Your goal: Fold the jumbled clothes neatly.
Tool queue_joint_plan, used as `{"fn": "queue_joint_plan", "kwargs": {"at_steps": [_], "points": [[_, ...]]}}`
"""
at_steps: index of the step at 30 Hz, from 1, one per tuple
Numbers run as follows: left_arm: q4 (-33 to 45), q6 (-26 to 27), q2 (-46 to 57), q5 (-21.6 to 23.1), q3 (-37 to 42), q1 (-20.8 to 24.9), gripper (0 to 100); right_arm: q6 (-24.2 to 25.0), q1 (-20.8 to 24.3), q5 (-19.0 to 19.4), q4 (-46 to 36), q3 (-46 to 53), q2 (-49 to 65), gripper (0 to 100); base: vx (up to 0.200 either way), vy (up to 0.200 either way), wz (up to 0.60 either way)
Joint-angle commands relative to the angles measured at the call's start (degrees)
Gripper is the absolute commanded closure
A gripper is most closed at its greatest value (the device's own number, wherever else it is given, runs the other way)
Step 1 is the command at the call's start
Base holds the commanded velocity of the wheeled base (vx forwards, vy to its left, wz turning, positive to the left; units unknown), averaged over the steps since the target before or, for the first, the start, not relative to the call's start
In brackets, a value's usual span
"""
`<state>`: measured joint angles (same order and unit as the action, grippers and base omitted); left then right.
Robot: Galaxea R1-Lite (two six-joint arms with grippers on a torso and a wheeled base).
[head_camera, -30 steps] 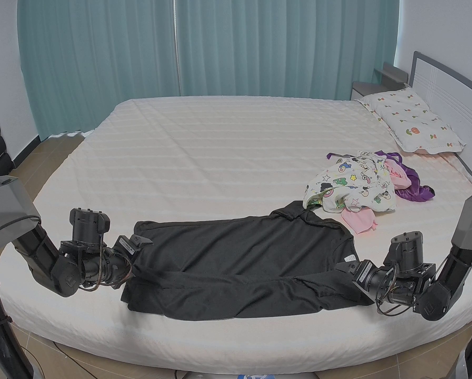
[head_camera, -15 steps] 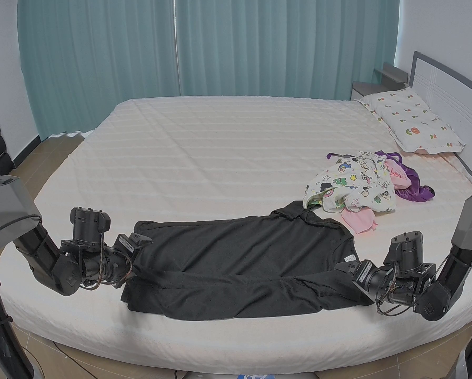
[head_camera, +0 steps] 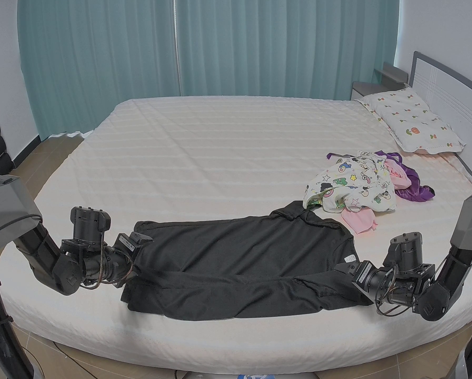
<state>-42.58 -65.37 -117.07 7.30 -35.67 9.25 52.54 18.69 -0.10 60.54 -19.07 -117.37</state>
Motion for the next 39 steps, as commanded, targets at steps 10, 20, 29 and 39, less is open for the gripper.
{"fn": "queue_joint_plan", "kwargs": {"at_steps": [10,20,29,39], "points": [[-0.05,-0.11,-0.18,-0.01,-0.10,0.06,0,0.02,0.12,0.01,0.02,-0.01,-0.05,0,0.000,0.000,0.00],[-0.05,-0.20,-0.27,-0.01,-0.10,0.24,0,0.02,0.21,0.01,0.02,-0.01,-0.31,0,0.000,0.000,0.00],[0.04,-0.11,-0.27,-0.01,-0.10,0.33,0,-0.07,0.47,0.01,0.02,-0.01,-0.40,0,0.000,0.000,0.00],[-0.05,-0.11,-0.09,-0.01,-0.28,0.24,0,0.02,0.47,0.10,0.02,-0.01,-0.49,0,0.000,0.000,0.00]]}}
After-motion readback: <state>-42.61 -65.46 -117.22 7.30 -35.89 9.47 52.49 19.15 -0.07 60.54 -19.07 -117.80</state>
